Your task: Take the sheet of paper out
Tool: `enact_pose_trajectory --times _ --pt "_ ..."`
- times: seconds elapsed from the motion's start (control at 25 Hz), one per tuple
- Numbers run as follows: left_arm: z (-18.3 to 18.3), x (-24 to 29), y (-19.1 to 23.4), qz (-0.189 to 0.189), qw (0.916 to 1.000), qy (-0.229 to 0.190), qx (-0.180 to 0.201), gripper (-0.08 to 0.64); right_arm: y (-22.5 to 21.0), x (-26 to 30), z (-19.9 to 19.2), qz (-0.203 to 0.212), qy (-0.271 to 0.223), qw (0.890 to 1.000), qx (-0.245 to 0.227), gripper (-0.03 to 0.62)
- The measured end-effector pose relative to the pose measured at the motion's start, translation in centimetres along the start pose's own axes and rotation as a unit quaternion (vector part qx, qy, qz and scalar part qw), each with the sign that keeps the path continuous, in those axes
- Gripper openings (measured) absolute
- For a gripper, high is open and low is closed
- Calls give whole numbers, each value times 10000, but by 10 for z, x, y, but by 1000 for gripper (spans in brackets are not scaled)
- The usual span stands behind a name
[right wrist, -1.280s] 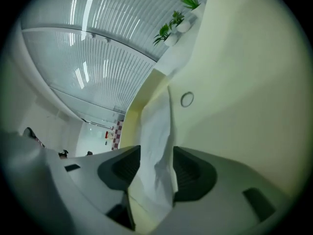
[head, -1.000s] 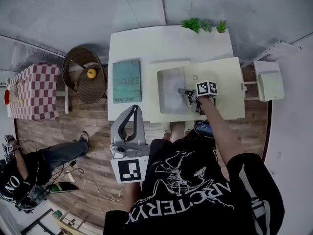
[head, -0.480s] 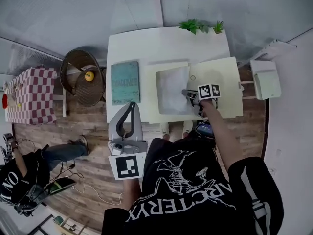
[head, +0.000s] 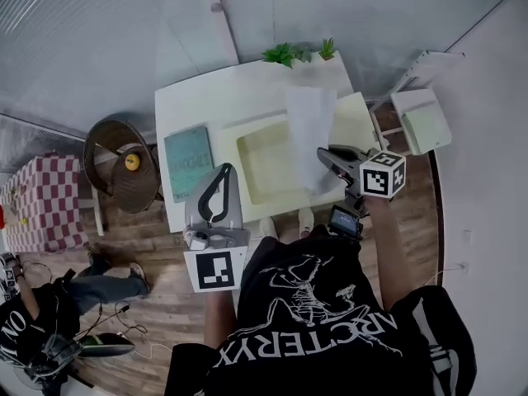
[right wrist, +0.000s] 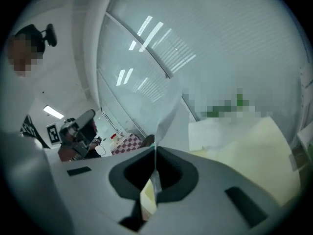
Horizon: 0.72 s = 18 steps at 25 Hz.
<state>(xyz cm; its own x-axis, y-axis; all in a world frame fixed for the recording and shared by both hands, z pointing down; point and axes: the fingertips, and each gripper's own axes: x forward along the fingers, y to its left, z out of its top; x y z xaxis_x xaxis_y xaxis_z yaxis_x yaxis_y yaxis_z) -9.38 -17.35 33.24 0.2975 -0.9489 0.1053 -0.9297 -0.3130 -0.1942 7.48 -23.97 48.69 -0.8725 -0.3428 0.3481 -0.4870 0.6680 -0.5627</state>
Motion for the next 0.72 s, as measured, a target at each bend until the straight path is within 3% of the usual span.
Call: enact_pose_trajectory --times 0.12,0.28,0.48,0.72 --pt "5 2 -5 -101 9998 -86 133 12 33 -5 27 -29 -68 9947 -1027 14" --pt "7 2 -3 -102 9998 -68 166 11 72 -4 58 -294 -349 9720 -2304 14" --pt "13 1 4 -42 9999 -149 54 11 120 -12 97 -457 -1269 9431 -3039 14" --pt "20 5 4 -30 9996 -283 92 12 144 -23 115 -863 -1798 9099 -3638 14"
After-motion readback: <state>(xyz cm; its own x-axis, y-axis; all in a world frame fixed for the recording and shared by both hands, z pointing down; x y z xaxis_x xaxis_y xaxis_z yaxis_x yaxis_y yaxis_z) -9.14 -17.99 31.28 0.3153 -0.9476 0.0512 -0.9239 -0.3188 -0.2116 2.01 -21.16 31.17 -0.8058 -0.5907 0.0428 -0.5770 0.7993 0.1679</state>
